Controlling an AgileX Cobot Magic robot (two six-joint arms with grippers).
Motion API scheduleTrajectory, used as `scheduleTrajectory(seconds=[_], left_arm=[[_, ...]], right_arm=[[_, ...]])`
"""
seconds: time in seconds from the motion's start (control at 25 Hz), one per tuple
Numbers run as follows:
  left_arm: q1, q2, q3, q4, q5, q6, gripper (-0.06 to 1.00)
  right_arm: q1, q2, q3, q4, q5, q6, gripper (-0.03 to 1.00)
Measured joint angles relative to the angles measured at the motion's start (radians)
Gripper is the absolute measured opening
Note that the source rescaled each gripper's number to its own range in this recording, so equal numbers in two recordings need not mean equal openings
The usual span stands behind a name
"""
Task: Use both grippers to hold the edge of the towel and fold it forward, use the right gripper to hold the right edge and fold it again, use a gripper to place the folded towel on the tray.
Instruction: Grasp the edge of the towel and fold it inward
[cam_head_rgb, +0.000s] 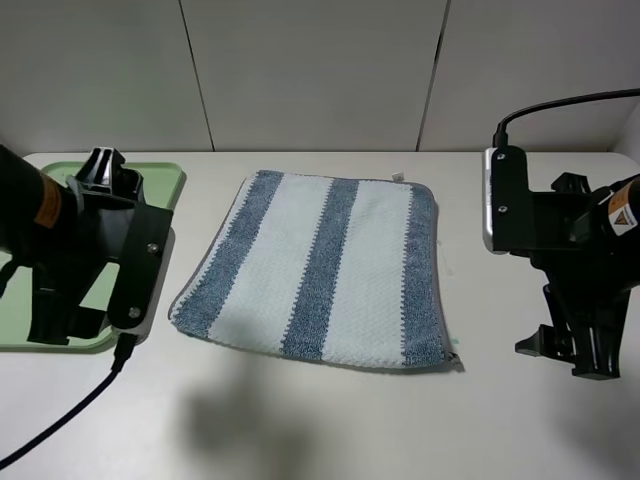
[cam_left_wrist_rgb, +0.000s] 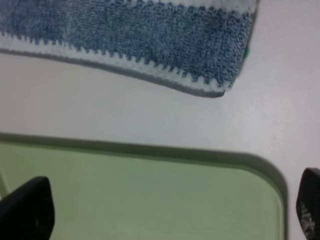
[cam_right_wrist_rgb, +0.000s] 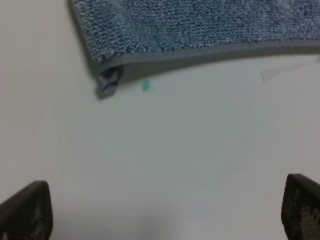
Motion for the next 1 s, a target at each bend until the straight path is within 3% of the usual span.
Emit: scheduleTrajectory(seconds=[0.4, 1.0], left_arm=[[0.000, 0.133, 0.000, 0.123, -0.076, 0.011, 0.97], [0.000, 0.327, -0.001, 0.172, -0.219, 0.011, 0.96]], right_arm=[[0.000, 0.091, 0.000, -0.020, -0.064, -0.003, 1.00], [0.000, 0.147, 0.000, -0.057, -0.090, -0.003, 1.00]])
